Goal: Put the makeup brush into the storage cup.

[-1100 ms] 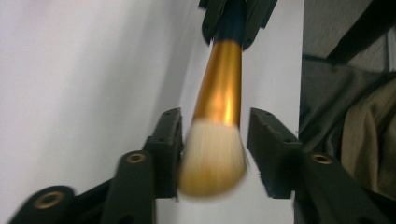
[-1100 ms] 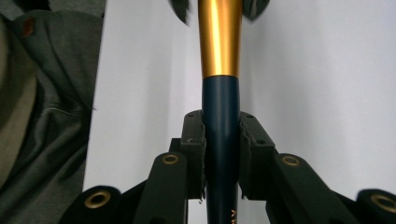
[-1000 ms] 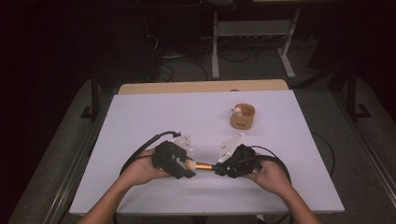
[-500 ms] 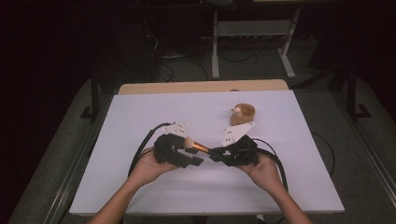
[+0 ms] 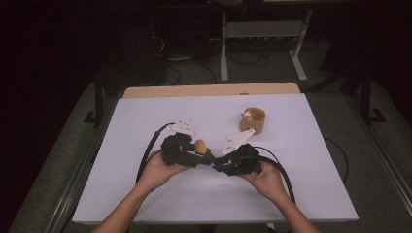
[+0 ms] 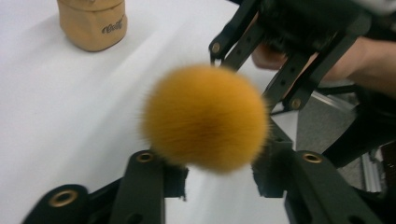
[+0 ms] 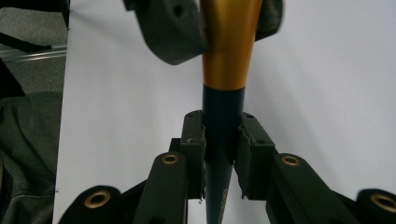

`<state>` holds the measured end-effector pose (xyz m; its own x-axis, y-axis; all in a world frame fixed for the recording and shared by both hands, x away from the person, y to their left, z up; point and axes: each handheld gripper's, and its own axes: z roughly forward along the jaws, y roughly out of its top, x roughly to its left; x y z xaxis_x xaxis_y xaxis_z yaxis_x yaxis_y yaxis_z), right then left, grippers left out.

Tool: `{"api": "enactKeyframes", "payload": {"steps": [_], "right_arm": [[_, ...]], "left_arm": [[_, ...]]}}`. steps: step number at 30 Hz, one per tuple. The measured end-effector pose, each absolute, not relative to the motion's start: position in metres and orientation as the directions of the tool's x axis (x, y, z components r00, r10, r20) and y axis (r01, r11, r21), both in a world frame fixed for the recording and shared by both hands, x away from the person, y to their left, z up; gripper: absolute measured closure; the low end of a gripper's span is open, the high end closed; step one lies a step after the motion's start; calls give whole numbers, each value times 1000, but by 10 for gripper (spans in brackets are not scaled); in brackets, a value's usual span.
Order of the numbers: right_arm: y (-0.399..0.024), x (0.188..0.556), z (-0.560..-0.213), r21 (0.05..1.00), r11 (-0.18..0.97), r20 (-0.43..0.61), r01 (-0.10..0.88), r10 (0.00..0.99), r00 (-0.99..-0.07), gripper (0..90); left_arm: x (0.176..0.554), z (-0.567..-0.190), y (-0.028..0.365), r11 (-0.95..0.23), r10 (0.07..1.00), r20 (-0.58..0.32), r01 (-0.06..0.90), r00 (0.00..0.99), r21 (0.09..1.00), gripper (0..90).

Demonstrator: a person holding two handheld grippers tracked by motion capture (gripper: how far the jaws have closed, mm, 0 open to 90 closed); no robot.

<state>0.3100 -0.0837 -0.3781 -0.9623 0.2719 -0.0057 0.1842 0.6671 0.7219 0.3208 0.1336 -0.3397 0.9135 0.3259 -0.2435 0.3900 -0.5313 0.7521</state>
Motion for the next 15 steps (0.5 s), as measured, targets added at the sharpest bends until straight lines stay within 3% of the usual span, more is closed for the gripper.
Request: {"api": "enactKeyframes", "payload": {"steps": [2, 11, 14, 15], "right_arm": [[-80, 310, -378, 721, 674, -23, 164, 259, -966, 736], [-78, 310, -378, 724, 673, -31, 149, 247, -969, 723], [-76, 307, -373, 742, 636, 29, 213, 286, -958, 601], [-76, 307, -373, 742, 636, 29, 213, 286, -958, 601]], "left_arm": [[322, -338, 133, -517, 325, -258, 399, 910, 757, 661], [320, -331, 132, -550, 330, -224, 380, 917, 744, 690], [318, -330, 127, -565, 334, -210, 374, 919, 736, 691], [318, -329, 126, -581, 330, -195, 361, 924, 730, 691]]}}
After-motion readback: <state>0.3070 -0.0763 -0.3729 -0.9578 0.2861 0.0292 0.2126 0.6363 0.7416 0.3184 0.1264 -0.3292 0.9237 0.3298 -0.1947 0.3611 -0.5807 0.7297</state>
